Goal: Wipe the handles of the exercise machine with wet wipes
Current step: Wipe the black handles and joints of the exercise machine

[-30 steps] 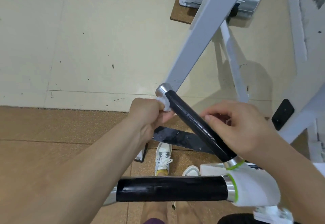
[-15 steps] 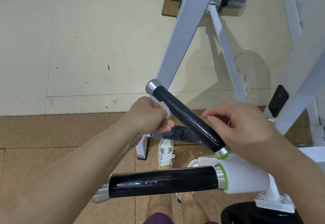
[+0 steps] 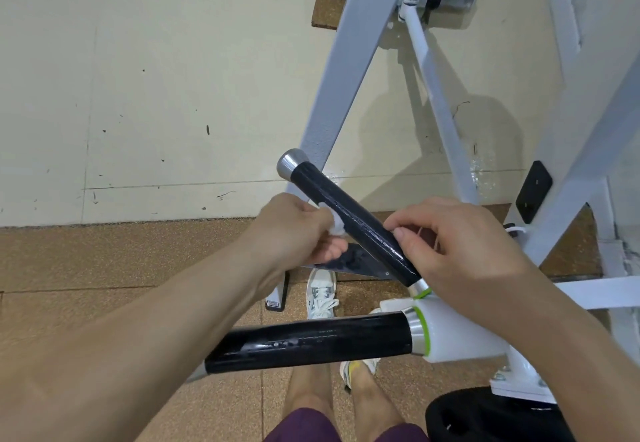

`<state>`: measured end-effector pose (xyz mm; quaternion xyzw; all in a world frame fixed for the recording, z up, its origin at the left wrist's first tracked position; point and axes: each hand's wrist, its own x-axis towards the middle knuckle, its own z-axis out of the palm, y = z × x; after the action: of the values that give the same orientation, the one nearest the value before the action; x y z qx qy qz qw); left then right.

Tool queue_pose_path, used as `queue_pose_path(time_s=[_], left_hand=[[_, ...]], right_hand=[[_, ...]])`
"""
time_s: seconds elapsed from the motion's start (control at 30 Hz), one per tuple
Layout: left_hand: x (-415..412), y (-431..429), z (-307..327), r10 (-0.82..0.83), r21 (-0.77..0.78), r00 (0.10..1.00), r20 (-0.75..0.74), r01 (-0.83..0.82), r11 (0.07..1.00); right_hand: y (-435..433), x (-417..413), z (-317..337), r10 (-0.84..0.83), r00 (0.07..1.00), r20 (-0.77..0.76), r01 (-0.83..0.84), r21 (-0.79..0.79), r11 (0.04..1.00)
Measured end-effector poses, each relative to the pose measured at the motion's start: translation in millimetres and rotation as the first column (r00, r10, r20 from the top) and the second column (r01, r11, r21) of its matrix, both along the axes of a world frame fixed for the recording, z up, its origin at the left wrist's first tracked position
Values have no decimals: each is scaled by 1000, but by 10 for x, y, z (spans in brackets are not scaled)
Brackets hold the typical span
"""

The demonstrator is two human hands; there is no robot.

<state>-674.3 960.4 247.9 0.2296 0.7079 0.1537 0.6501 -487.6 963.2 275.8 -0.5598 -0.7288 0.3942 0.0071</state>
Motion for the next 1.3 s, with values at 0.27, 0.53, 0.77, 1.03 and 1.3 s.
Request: queue_pose_path(time_s=[0.27,0.53,0.77,1.03,1.3], left_hand=[[288,-178,92,-181,39,984,-7,181,983],[479,-284,212,-575,231,775,-263,629,742],[381,-190,148,-554,174,693,-461,683,709],[353,-233,151,-567,197,690,-451,696,690],[611,-374,305,-523,245,576,-628,785,570]], right_hand=[[-104,-1,-57,-100,994,-53,102,38,994],[-96,77,6,-302,933,-196,284,-117,952],[-171,138,51,-318,921,-224,294,-132,947],[-239,281,66,-379,904,-198,358,-138,924],[-348,365,99,-203,958,-201,182,-118,976]])
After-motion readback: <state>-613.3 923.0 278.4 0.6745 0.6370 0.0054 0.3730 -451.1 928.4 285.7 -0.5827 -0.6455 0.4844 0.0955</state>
